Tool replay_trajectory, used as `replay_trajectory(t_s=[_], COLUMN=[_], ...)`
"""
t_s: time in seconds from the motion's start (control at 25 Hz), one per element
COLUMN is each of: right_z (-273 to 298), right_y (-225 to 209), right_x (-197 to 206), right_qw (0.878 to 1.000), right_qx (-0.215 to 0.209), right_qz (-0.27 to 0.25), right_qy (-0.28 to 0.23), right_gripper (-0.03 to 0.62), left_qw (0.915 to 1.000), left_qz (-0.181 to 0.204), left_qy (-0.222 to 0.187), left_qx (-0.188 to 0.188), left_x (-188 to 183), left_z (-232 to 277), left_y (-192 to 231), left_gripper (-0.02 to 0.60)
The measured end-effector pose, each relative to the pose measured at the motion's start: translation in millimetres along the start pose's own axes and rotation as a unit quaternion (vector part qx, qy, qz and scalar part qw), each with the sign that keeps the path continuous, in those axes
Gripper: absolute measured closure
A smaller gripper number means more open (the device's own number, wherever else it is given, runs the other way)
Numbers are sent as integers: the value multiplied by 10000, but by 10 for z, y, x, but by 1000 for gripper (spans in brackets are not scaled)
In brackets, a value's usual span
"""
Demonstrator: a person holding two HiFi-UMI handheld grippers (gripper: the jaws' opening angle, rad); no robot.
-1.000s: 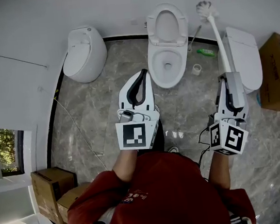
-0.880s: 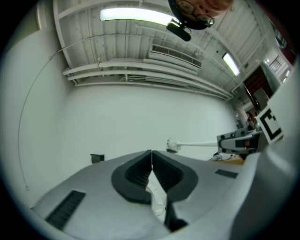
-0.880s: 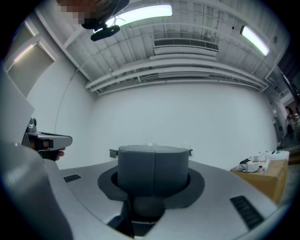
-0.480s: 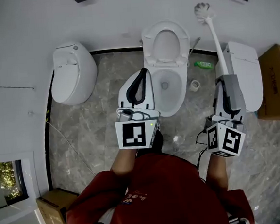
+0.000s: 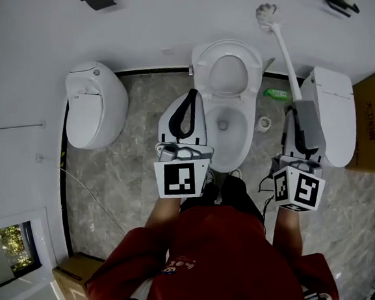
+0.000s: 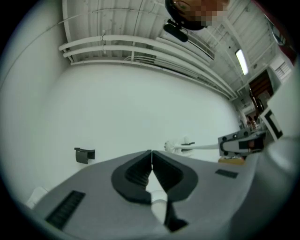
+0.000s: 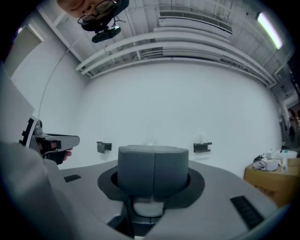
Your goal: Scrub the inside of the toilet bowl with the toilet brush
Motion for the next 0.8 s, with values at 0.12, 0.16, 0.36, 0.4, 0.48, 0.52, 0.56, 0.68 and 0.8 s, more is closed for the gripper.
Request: replay_trajectory(t_s=[0.12,0.16,0.36,0.4,0.48,0.52,0.56,0.68,0.8], right_z=[243,310,546,554,529,503,469,302,121], right_y=[-71,-71,-43,-34,-6,18,45,161,230], right_x=[98,149,692,880,1314,1551,1800,2624,3602], right_qw=[9997,9994,9938,9908,9825,9779,9738,9589,9318], right_qx=[-116,-161,-508,-562,-649,-680,-710,-895,-1031], right_qz=[62,98,251,278,335,357,360,244,394], right_qy=[183,276,957,1200,1714,1945,2132,2680,3458], right_gripper=[447,446,445,445,445,446,445,446,446], left_qw=[10000,10000,9987,9983,9979,9977,9973,9923,9798], left_qz=[-40,-45,127,141,147,123,62,-205,-308], left_qy=[26,68,492,547,609,641,700,1190,1921], left_qx=[-26,-15,67,107,178,205,218,281,465], left_x=[126,193,742,900,1246,1436,1644,2381,3221], left_z=[201,246,440,465,474,466,454,318,141], left_y=[-12,-18,-101,-130,-184,-204,-223,-310,-466], left_gripper=[583,583,583,583,583,583,583,583,583])
Point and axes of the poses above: the fingertips, and each gripper's own axes: z forward along the fingers, y to its left, x out of its underside, the point moved 6 cm from there along -z, backward along the fingers, and after that the axes turned 9 degrees about -x, right-handed, at the moved point
